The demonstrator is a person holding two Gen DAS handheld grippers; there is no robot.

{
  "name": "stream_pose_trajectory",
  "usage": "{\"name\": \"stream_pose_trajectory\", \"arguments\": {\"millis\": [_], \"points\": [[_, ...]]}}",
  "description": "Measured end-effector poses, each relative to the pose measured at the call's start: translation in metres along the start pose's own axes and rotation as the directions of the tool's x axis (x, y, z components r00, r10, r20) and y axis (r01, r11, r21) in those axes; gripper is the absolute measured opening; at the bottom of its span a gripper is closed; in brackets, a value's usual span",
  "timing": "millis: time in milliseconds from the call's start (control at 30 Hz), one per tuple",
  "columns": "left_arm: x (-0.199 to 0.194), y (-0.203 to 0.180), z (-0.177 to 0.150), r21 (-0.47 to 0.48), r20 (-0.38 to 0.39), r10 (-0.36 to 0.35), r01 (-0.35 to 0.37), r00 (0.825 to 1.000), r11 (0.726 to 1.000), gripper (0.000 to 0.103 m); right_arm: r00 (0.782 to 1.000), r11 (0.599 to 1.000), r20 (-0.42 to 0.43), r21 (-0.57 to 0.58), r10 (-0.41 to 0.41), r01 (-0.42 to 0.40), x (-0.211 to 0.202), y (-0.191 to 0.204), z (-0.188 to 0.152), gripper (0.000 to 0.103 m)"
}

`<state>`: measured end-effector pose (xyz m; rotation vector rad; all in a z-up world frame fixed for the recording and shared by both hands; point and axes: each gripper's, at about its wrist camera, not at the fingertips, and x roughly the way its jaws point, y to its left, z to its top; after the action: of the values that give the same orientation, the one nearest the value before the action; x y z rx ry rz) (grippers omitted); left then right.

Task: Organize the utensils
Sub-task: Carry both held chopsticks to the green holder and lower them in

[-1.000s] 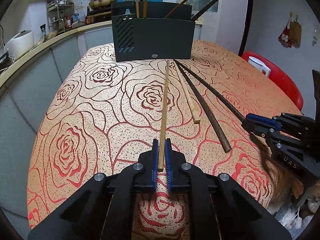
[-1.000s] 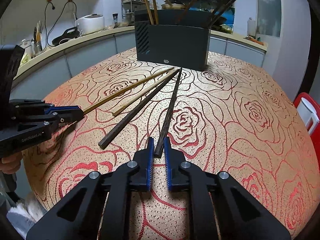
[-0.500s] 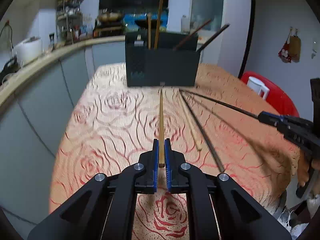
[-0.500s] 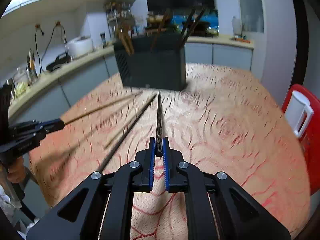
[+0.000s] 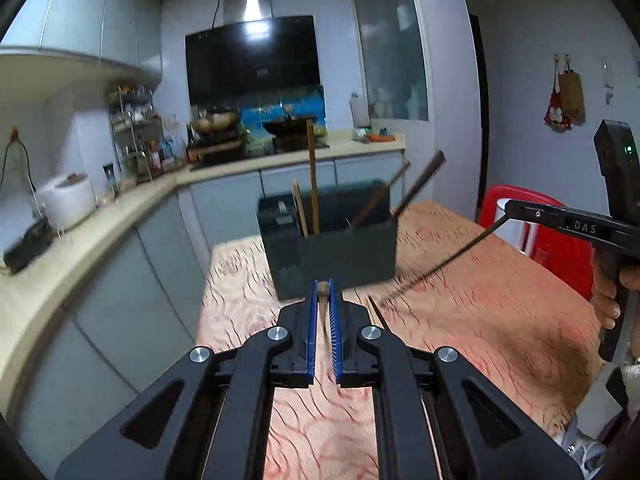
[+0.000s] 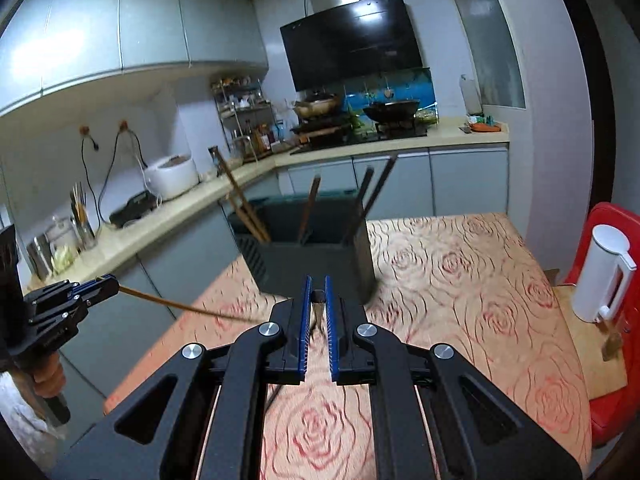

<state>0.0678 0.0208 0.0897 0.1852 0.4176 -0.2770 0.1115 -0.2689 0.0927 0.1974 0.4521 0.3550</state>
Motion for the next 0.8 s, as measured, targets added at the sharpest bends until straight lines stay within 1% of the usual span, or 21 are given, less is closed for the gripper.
{"name": "stream_pose_trajectory", "arguments": {"millis": [100, 267, 467, 600, 800], "points": [[0.011, 0.007, 0.018, -0.018, 0.005, 0.008, -0.008, 1.0, 1.0, 0.006, 1.0, 1.0, 0.013, 0.005, 0.012, -0.012, 0.004, -0.001, 0.015, 0.008], [0.023, 0.012, 0.039, -0.031, 0.006, 0.005, -0.004, 1.0, 1.0, 0.006, 1.0, 1.0, 0.019, 0.002, 0.017, -0.017, 0.013, 0.0, 0.039, 0.008], [0.029, 0.012, 0.069, -0.021, 0.015, -0.009, 0.01, 1.0, 1.0, 0.006, 1.0, 1.0, 0.017, -0.004, 0.018, -0.018, 0.019, -0.001, 0.066, 0.008], [0.03, 0.008, 0.093, -0.003, 0.028, -0.03, 0.03, 0.999, 1.0, 0.006, 0.999, 1.0, 0.038, -0.011, 0.011, -0.01, 0.017, 0.0, 0.083, 0.008], [0.039, -0.001, 0.128, 0.01, 0.044, -0.04, 0.04, 0.998, 0.999, 0.006, 0.998, 0.999, 0.069, 0.028, 0.016, -0.018, 0.018, -0.009, 0.114, 0.008]]}}
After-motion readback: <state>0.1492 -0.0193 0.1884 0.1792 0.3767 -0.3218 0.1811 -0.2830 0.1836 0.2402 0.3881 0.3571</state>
